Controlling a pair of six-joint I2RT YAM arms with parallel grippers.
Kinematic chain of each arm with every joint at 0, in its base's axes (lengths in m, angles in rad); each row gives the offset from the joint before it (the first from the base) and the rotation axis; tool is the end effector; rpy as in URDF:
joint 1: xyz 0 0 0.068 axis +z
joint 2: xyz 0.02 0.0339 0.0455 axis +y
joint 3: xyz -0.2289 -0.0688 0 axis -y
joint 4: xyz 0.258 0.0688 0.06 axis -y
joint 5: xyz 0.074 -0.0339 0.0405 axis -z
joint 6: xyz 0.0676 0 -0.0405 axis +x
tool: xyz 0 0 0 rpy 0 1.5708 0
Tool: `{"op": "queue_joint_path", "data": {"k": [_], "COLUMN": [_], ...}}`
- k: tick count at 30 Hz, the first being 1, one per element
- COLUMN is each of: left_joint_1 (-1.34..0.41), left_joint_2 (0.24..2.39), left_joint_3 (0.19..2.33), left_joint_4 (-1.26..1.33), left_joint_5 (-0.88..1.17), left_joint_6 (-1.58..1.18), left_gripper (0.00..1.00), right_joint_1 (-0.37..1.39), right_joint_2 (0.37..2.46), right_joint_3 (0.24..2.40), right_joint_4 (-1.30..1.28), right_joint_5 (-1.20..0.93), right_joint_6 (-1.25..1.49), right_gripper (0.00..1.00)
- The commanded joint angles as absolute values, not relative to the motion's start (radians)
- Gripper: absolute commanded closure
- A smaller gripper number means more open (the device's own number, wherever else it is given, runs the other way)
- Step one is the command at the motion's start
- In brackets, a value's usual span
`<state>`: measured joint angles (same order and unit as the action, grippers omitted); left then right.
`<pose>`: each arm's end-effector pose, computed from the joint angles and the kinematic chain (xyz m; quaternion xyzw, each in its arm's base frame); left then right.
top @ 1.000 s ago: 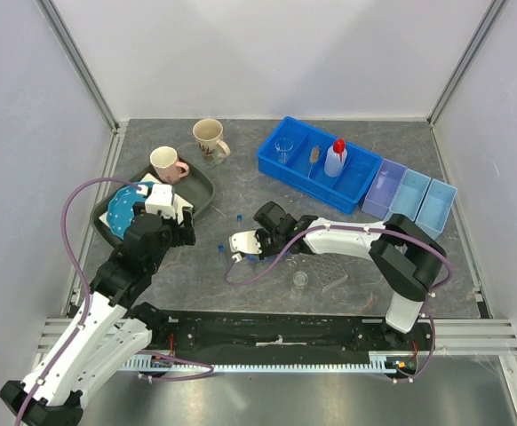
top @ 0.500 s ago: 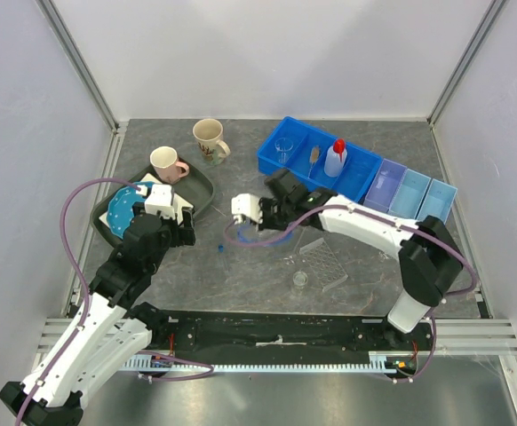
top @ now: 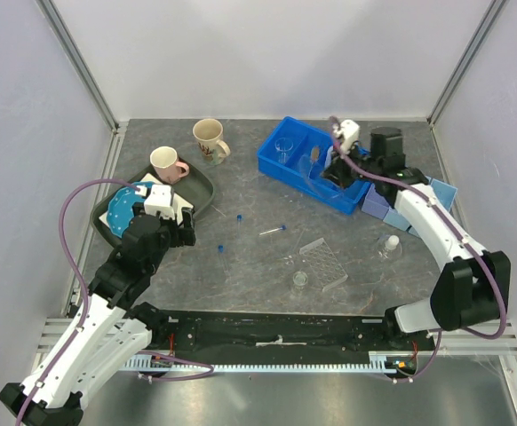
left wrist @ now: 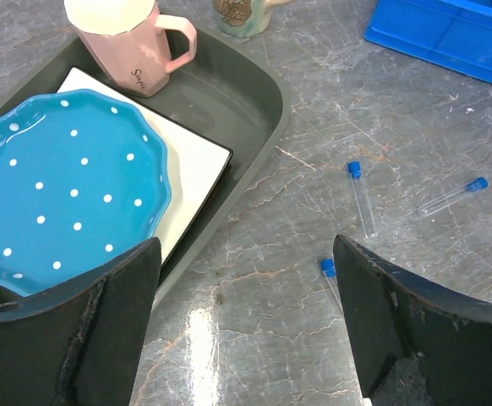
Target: Organize the chemistry lab equipment
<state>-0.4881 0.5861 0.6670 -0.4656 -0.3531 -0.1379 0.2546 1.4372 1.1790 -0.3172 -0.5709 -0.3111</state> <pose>0.1956 -0.0774 0.2692 0.0456 0.8210 -0.0308 0.5683 0.3431 0.1271 0.2613 -0.3644 0.7721 0.2344 0.4649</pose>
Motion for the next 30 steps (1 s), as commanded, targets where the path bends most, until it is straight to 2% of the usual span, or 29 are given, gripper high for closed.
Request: {"op": "queue_joint_path", "data": {"k": [1,6,11,17,30], "left_joint_1": [-0.483,-0.483,-0.485,-0.483,-0.483], "left_joint_2": [0.577,0.569,0.569,0.572,0.583], "left_joint_3": [0.693,0.693,0.693,0.692,0.692], "left_joint_4": [-0.425,-0.425,-0.423,-0.422,-0.423], "left_joint_5": [-0.330,-0.327,-0.325,-0.322,-0.319], "left_joint_6": [-0.144,-0.146,-0.146,-0.144,-0.141], "left_gripper": [0.11,0.11,0.11,0.11,0.11], "right_joint_1": [0.141,-0.036,-0.100,-0.109,-0.109], "right_joint_2": [1.384,1.397,1.477,1.531,1.709], "right_joint_3": [1.118,1.042,0.999,0.986,1.086], "right_joint_4": [-0.175,-0.019,0.021,0.028,0.002], "right_joint_5": [-0.653,-0.615,-0.468,-0.312,-0.259], "right_joint_6": [0.039,0.322,0.559,0.644,0.690], "right_gripper": [1.00,1.00,1.00,1.00,1.00]}}
